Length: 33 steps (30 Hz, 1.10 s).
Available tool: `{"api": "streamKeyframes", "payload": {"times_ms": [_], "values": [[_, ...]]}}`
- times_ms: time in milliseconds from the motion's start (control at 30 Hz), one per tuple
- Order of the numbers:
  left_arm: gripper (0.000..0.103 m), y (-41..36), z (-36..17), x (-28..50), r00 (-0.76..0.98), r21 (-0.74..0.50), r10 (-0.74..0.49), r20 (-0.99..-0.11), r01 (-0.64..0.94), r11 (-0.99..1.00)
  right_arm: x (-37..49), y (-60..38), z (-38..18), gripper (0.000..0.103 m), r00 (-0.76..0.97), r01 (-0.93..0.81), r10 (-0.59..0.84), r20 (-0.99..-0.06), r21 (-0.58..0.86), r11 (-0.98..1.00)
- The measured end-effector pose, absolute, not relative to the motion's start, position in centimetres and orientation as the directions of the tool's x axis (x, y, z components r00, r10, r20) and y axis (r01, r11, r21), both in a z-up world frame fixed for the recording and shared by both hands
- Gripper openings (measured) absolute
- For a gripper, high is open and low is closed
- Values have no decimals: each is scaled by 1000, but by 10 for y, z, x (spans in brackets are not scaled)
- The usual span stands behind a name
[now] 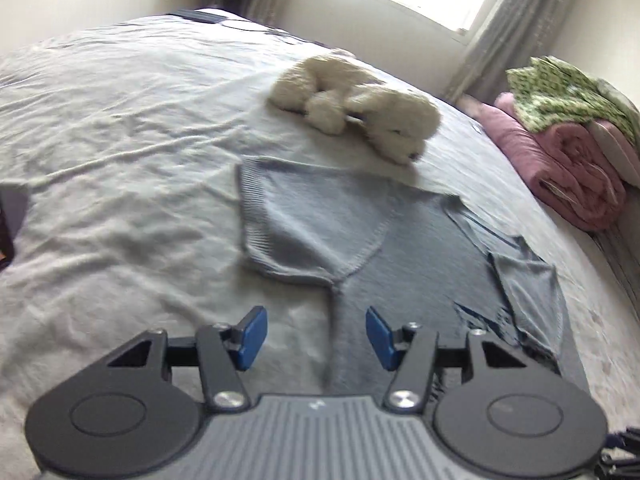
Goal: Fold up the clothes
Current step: 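Grasp the edge of the other sleeve with the left gripper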
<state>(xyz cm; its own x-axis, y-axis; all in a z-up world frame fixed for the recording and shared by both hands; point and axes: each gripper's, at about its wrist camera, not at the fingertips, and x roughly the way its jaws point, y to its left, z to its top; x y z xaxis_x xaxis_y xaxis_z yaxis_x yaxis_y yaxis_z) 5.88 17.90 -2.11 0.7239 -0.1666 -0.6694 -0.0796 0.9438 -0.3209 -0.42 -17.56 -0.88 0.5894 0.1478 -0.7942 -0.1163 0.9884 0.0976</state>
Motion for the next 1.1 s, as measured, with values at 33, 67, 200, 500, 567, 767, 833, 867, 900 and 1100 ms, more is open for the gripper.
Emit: {"api": "streamKeyframes", "payload": {"times_ms": [33,67,200,500,567,767,833,867,900,1100], "values": [[53,185,-24,63,725,-326,-144,-674,-117,938,-4,-176,-9,63,589,-111,146,-795,99,989],[48,191,-28,66,724,-347,-137,-676,-148,926,-4,-176,-9,63,590,-108,142,-795,97,989],[42,205,-42,79,743,-473,-170,-647,-217,854,-6,-176,-9,64,593,-95,132,-795,93,991],[5,212,-54,104,786,-507,-111,-608,-277,816,-5,-185,-5,64,609,-50,96,-787,83,995],[3,216,-53,105,790,-529,-131,-599,-268,805,-4,-189,-4,64,613,-34,86,-785,82,996],[2,206,-26,104,828,-486,-109,-551,-212,848,0,-199,-3,64,625,12,61,-778,88,996],[2,196,-15,105,837,-462,-111,-535,-181,868,2,-201,-3,64,625,23,66,-778,103,994],[2,190,-8,106,843,-448,-115,-526,-160,880,2,-203,-3,64,625,29,65,-778,106,994],[2,184,-2,106,847,-434,-120,-517,-139,890,3,-204,-2,64,626,34,64,-777,109,993],[2,145,26,108,856,-394,-186,-482,-23,919,2,-211,4,64,638,61,53,-768,119,991]]}}
